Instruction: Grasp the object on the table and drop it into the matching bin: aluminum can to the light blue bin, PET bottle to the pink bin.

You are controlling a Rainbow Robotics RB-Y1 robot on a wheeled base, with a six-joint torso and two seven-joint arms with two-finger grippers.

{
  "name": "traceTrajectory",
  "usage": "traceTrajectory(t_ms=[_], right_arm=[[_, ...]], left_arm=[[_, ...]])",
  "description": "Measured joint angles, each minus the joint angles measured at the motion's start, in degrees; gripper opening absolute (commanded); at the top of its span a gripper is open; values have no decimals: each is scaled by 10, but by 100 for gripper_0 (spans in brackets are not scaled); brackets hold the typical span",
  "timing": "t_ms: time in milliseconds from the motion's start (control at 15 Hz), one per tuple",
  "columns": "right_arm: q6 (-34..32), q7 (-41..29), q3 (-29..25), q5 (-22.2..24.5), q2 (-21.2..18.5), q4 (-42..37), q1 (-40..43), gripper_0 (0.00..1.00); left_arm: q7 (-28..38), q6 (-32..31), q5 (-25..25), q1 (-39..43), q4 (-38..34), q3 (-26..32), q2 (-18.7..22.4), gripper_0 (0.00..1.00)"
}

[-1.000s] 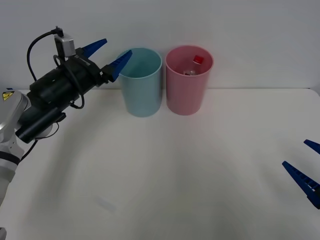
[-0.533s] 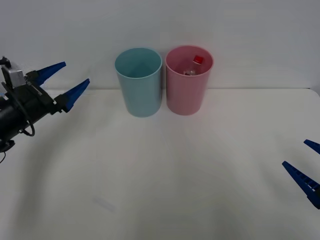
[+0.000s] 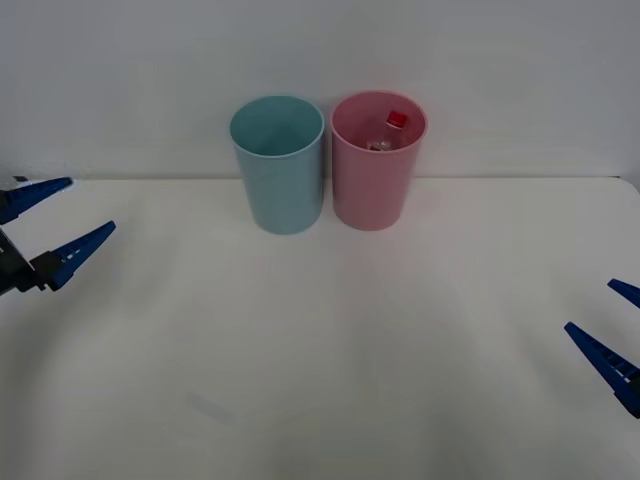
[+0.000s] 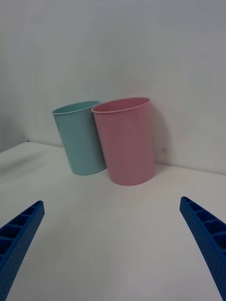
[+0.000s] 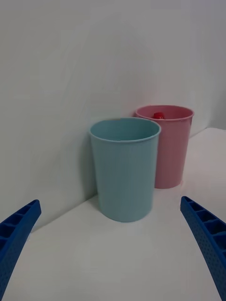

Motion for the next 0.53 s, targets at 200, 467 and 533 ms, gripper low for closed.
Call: traceTrajectory(t_ms=[200, 467, 533], right_arm=[[0, 0, 0, 0, 0, 0, 0, 100], [0, 0, 0, 0, 0, 0, 0, 100], [0, 0, 0, 0, 0, 0, 0, 100]], left_arm=[[-42, -3, 23, 48, -8, 3, 14, 100], [-54, -13, 51, 110, -40, 8, 31, 100], [-52, -13, 58, 124, -52, 8, 32, 100]])
